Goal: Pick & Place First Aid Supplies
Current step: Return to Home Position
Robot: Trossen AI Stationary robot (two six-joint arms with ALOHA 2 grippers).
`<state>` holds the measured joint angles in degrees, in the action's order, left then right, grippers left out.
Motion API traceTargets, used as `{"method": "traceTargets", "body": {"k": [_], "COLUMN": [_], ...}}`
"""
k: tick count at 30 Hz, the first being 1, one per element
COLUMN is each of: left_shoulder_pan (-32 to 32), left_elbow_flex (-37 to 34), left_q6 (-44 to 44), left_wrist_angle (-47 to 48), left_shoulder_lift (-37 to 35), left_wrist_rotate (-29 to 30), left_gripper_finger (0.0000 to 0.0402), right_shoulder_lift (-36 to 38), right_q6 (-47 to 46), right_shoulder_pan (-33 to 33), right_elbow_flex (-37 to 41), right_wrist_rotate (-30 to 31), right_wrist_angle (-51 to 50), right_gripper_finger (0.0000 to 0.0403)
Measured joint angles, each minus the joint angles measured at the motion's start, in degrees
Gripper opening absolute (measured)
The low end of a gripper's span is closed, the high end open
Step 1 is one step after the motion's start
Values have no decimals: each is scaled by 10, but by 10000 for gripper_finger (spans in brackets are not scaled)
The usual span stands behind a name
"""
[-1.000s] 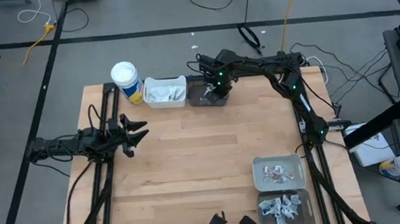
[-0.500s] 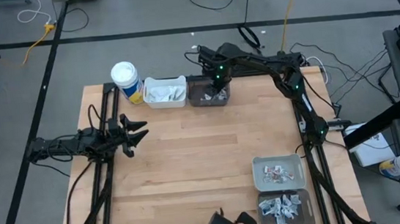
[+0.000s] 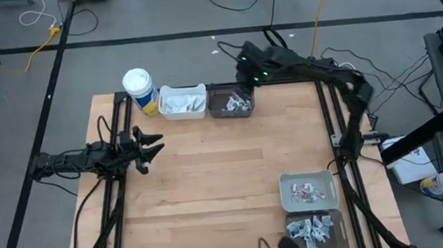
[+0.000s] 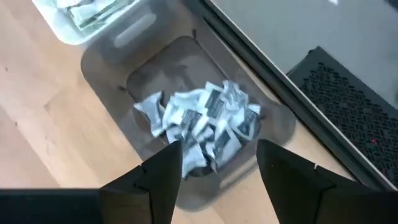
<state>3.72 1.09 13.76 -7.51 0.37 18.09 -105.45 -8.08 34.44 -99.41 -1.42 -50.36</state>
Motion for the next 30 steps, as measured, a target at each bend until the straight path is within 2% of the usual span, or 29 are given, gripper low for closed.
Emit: {"method": "traceTargets", "body": {"k": [6, 10, 20, 25, 30], "left_shoulder_pan": [0, 0, 0, 0, 0], "left_elbow_flex": [0, 0, 0, 0, 0], "left_q6": [0, 0, 0, 0, 0], "left_wrist_angle": [0, 0, 0, 0, 0], "left_shoulder_lift": [0, 0, 0, 0, 0], "left_wrist_rotate": [0, 0, 0, 0, 0], "left_gripper_finger": [196, 196, 196, 196, 196], "right_shoulder_lift": [179, 291, 589, 731, 836], "right_q6": [0, 33, 47, 44, 43], "right_shoulder_pan": [-1, 9, 38, 42, 42], "right_elbow_flex": [229, 371, 676, 793, 873], "right_wrist_rotate": [-1, 0, 1, -1, -1], "right_wrist_angle": [173, 289, 508, 564, 557], "right_gripper_finger": [205, 202, 205, 202, 203]}}
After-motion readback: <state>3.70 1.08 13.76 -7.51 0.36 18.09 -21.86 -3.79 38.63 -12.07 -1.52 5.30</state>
